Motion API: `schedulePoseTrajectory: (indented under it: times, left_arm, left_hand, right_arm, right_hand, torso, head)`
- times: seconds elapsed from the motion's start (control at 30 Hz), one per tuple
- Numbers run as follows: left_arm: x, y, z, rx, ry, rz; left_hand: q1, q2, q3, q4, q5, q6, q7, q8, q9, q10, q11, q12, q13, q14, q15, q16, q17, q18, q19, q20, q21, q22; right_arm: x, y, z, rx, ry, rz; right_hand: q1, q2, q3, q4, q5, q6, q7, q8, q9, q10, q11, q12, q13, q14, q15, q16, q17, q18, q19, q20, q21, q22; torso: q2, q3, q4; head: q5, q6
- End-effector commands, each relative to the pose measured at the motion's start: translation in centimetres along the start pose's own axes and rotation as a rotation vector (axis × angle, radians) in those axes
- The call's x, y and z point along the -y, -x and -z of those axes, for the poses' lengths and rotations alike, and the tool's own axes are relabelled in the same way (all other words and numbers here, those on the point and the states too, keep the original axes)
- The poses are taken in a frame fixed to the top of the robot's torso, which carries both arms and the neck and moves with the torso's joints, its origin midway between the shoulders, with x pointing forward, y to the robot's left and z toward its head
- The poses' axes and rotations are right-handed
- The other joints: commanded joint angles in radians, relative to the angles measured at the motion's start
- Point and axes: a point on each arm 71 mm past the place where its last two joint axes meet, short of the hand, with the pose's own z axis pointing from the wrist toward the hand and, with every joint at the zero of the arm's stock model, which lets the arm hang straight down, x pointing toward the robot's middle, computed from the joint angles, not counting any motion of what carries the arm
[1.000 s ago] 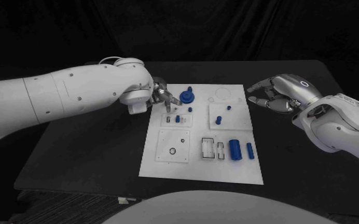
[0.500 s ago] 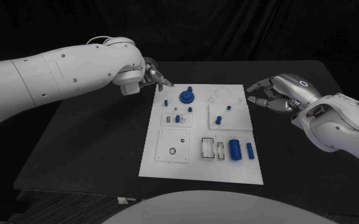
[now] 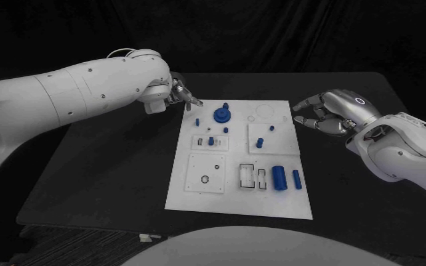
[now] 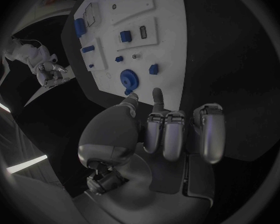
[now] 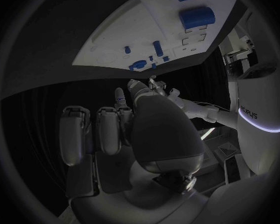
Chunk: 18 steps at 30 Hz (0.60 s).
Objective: Assemble the parts on the task board
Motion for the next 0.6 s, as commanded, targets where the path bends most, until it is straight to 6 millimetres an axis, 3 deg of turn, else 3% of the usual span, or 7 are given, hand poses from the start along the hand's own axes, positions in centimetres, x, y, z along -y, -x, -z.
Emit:
schedulePoseTrajectory:
  times: [0.03, 0.33, 0.6]
  left_arm:
    - [0.3, -0.6, -0.4, -0.045, -0.046, -0.023]
    - [0.2, -1.8, -1.3, -0.079, -0.057, -0.027]
    - [0.3, -2.4, -1.7, -0.099, -0.064, -0.032]
  left_hand:
    - [0.010, -0.002, -0.006, 0.002, 0.005, -0.008, 0.000, -0.005, -0.001, 0.104, 0.009, 0.004, 0.263, 0.105, 0.008, 0.003, 0.263, 0.006, 0.001, 0.006, -0.004, 0.172]
    - [0.004, 0.005, -0.012, 0.010, -0.003, -0.004, 0.002, -0.009, -0.002, 0.104, 0.012, 0.004, 0.263, 0.105, 0.012, 0.003, 0.263, 0.007, -0.001, 0.010, -0.007, 0.172]
    - [-0.004, 0.007, -0.020, 0.018, -0.011, 0.002, 0.002, -0.010, -0.002, 0.104, 0.013, 0.004, 0.263, 0.105, 0.013, 0.003, 0.263, 0.007, -0.002, 0.012, -0.009, 0.172]
  right_arm:
    - [0.0, -0.2, 0.0, -0.009, -0.009, -0.007]
    - [0.0, -0.2, 0.0, -0.014, -0.015, -0.012]
    - [0.0, -0.2, 0.0, -0.017, -0.015, -0.013]
  right_hand:
    - [0.004, 0.001, 0.005, -0.001, 0.006, 0.002, 0.003, -0.005, -0.001, 0.035, 0.006, -0.004, -0.038, 0.050, 0.007, -0.004, 0.000, -0.015, 0.055, 0.006, -0.005, 0.231]
    - [0.004, 0.000, 0.006, -0.001, 0.007, 0.002, 0.003, -0.005, -0.002, 0.035, 0.006, -0.003, -0.038, 0.049, 0.007, -0.004, -0.002, -0.016, 0.055, 0.006, -0.004, 0.232]
    - [0.004, 0.000, 0.006, -0.001, 0.007, 0.002, 0.003, -0.005, -0.002, 0.035, 0.006, -0.003, -0.038, 0.049, 0.007, -0.004, -0.002, -0.016, 0.055, 0.006, -0.004, 0.232]
  torso:
    - [0.000, 0.0010, -0.0025]
    - [0.001, 0.0024, 0.0020]
    - [0.001, 0.0017, 0.0003]
  head:
    - [0.003, 0.000]
    - [-0.003, 0.000]
    - [-0.002, 0.000]
